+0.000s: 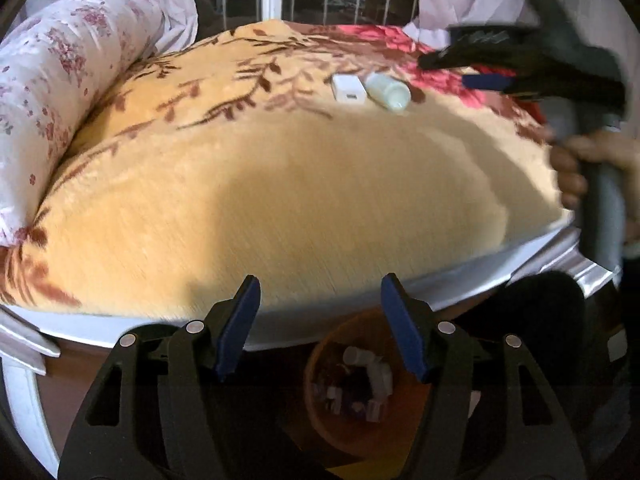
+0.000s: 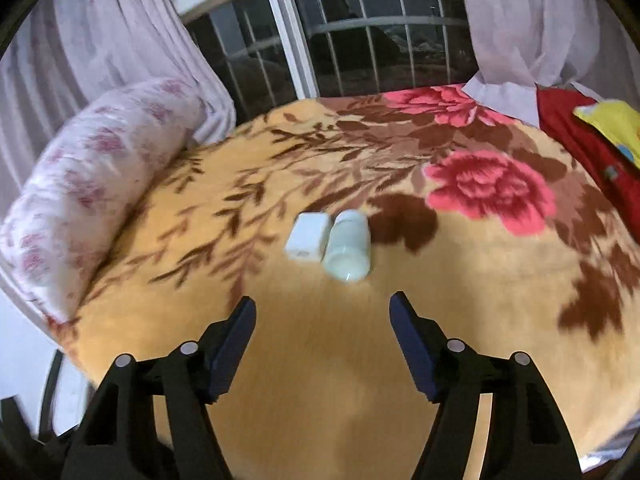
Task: Collect trash
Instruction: 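Grasp the pale green bottle with the right tool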
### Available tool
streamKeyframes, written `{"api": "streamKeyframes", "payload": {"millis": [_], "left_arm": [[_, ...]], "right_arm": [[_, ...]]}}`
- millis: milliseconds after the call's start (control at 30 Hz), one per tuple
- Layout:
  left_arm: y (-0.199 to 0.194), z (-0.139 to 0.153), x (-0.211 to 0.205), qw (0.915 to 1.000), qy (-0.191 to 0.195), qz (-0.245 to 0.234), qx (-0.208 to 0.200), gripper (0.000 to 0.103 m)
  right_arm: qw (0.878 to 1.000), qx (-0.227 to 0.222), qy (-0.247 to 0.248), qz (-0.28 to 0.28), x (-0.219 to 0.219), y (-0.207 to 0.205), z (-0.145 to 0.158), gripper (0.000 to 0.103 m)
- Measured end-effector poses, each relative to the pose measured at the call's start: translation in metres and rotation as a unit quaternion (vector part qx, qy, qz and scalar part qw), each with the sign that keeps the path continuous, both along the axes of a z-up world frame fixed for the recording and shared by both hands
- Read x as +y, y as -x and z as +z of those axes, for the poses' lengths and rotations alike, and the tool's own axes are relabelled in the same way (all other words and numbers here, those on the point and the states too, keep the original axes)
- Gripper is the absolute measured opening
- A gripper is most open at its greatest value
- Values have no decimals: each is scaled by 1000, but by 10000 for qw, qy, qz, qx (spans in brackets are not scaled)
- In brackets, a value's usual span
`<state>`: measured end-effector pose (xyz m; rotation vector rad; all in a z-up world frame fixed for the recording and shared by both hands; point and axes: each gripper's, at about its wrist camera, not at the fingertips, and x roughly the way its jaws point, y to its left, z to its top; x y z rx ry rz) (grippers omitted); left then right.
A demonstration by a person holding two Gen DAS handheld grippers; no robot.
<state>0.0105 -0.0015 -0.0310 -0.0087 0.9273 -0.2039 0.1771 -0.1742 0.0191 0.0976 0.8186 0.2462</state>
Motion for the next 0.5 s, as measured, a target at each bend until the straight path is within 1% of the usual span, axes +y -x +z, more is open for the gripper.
{"api": "streamKeyframes", "payload": {"millis": [67, 133, 200, 233, 300, 400, 433, 500], "left_arm": [[-8, 8, 7, 9999, 155, 35, 20, 62], [-16, 15, 14, 9996, 250, 120, -27, 62], [-24, 22, 18, 9994, 264, 177, -97, 62], [-28, 24, 19, 9994, 245, 203, -137, 62], [-38, 29, 21, 9993, 220, 232, -174, 62], [-55, 37, 20, 9991, 186, 266, -256, 62], [-60, 39, 19, 9991, 163, 248, -296, 63], [-70, 43, 16, 9991, 90, 201, -359, 67]], "right_arm": [[9996, 225, 146, -15, 7, -30, -11, 58], [9989, 408, 246, -32, 11, -48, -21, 53], [9976, 608, 327, -25, 15, -69, -32, 52], [9972, 664, 356, -22, 18, -77, -36, 48], [9952, 848, 496, -41, 22, -94, -44, 45], [9920, 1137, 547, 16, 24, -115, -52, 44], [9911, 1207, 560, 44, 24, -118, -55, 44], [9873, 1490, 540, 132, 23, -128, -65, 43]]}}
